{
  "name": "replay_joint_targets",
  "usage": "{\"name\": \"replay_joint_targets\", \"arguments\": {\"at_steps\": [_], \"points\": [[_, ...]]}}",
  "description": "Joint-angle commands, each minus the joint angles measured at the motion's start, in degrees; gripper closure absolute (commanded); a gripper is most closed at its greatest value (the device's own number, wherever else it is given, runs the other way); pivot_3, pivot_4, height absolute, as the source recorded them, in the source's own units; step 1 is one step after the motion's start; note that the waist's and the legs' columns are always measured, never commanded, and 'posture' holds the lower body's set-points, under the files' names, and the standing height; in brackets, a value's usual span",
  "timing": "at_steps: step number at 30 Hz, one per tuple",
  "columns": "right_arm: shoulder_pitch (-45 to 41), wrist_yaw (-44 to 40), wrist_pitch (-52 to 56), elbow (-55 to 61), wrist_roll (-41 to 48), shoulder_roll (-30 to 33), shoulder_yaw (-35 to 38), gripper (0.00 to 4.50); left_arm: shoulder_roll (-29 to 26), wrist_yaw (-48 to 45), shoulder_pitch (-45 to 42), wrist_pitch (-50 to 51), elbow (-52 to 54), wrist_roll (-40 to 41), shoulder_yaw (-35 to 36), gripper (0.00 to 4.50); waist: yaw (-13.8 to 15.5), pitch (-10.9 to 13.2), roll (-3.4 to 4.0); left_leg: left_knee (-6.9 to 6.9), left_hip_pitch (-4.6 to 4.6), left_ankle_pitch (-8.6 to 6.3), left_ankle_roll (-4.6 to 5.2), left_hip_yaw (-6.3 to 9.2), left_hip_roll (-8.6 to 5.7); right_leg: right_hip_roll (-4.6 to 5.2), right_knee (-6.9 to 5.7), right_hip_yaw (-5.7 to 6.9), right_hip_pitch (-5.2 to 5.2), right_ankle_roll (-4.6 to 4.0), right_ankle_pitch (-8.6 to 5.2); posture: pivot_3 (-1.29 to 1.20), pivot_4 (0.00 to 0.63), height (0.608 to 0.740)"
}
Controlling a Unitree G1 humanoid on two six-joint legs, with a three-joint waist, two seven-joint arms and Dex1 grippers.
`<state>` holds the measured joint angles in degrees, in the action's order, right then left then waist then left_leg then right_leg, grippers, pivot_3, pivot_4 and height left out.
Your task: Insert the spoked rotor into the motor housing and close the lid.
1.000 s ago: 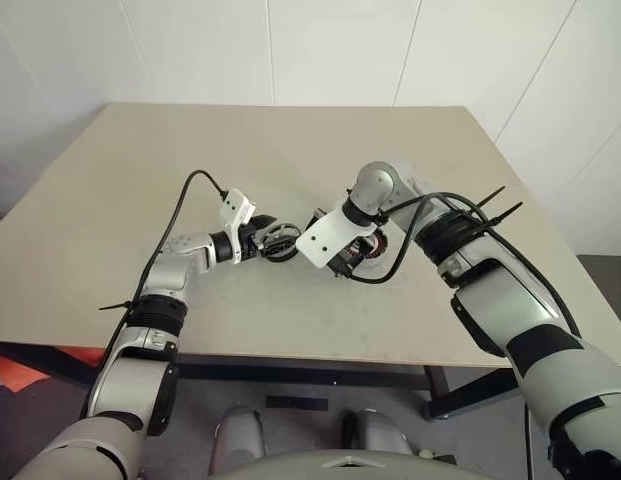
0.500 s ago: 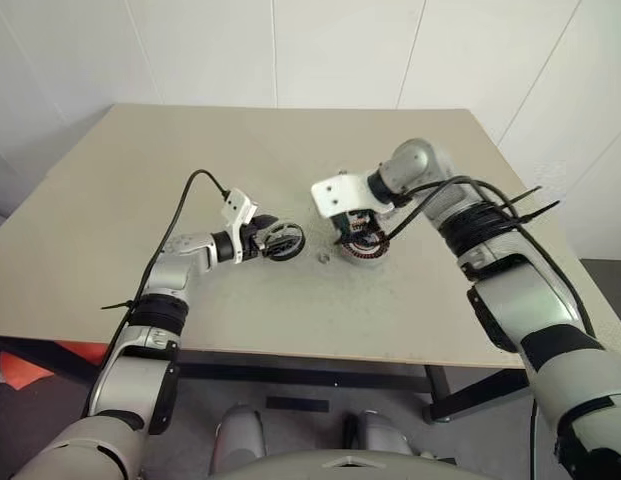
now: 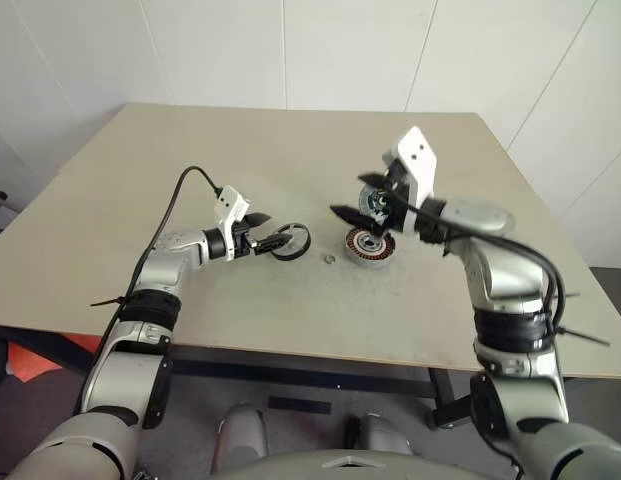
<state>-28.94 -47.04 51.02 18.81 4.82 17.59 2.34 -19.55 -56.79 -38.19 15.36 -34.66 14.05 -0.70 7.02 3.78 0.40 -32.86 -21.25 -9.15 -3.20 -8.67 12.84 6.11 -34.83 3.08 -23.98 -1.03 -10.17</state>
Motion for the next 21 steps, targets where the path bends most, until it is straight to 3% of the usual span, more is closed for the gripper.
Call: {"name": "replay_joint_targets", "arguments": {"at_steps": [1, 7, 13, 21], "points": [[1.51, 4.67, 1.77, 5.67, 0.63, -0.48, -4.21, 0.04, -0.06, -0.97, -2.72, -1.45, -0.99, -0.19, -0.04, 0.00, 0.05, 0.00, 0.00, 0.10, 0.08, 0.05, -0.08, 0.00, -0.01, 0.00, 0.01, -0.01, 0.02, 0.19, -0.11, 0.00, 0.000, 0.740], [-1.94, 9.29, 1.65, -1.94, 2.78, -6.59, -9.28, 0.04, 0.12, -1.10, -4.67, -2.88, -4.22, -0.94, 0.12, 0.00, -0.07, 0.00, 0.00, 0.48, 0.29, 0.25, -0.40, 0.03, -0.03, -0.02, 0.05, 0.00, -0.03, 0.24, -0.14, 0.00, 0.000, 0.740], [-4.38, 14.40, -0.71, -15.98, 4.12, -11.58, -7.23, 0.04, -1.93, -0.47, -2.58, -2.79, -2.58, -0.56, 1.43, 0.00, -0.01, -0.01, -0.02, 0.50, 0.20, 0.26, -0.42, 0.05, -0.05, -0.02, 0.05, 0.00, -0.03, 0.21, -0.12, 0.00, 0.000, 0.740], [-6.48, 20.52, -3.62, -24.76, 4.91, -13.08, -3.65, 0.04, -5.33, 0.34, 0.74, -1.76, 0.62, 0.09, 3.25, 0.00, -0.06, -0.01, -0.01, 0.61, 0.02, 0.27, -0.47, 0.03, -0.04, -0.03, 0.07, 0.02, -0.15, -0.11, 0.00, 0.00, 0.000, 0.740]]}}
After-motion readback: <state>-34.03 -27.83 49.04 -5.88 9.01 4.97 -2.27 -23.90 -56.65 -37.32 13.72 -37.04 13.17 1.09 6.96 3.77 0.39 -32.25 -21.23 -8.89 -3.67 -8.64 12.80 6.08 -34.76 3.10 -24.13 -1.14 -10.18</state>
